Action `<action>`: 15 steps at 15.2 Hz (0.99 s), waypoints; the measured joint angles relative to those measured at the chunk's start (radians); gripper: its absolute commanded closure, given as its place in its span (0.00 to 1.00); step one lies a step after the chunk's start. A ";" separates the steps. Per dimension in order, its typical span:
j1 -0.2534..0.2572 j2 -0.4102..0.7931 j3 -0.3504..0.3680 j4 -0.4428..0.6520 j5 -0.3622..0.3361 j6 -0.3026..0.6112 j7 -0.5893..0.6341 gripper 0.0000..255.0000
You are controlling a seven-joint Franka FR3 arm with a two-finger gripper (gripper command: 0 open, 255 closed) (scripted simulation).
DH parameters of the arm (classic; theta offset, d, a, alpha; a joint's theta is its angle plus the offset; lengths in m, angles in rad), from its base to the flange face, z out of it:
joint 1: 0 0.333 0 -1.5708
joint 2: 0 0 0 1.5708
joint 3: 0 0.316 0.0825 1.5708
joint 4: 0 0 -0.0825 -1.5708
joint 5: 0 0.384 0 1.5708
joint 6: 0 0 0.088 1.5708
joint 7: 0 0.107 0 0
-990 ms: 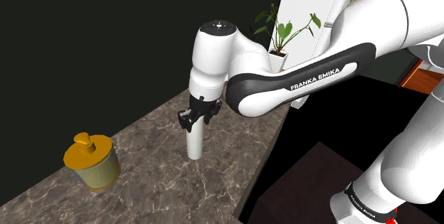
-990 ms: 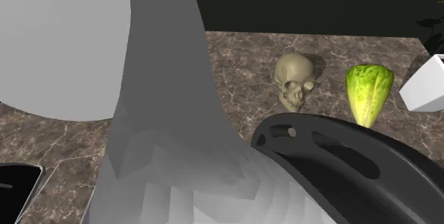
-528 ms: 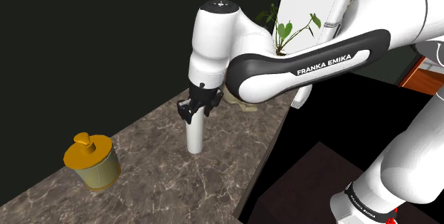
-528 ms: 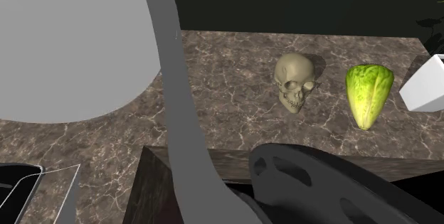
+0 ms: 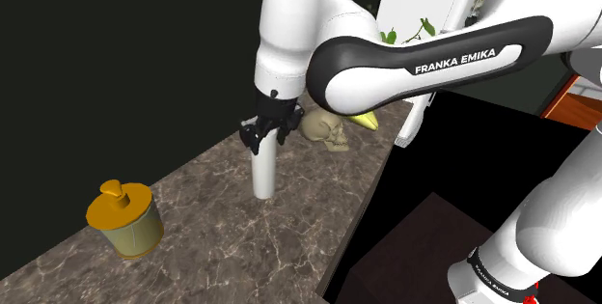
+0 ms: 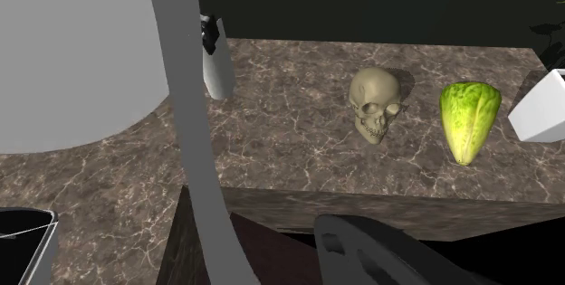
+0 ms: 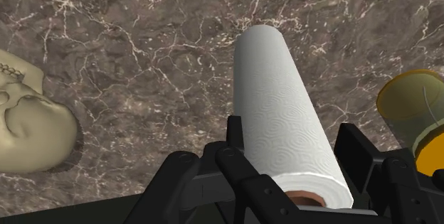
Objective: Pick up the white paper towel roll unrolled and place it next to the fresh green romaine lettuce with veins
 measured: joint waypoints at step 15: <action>0.006 0.003 0.006 0.205 0.011 -0.201 -0.029 1.00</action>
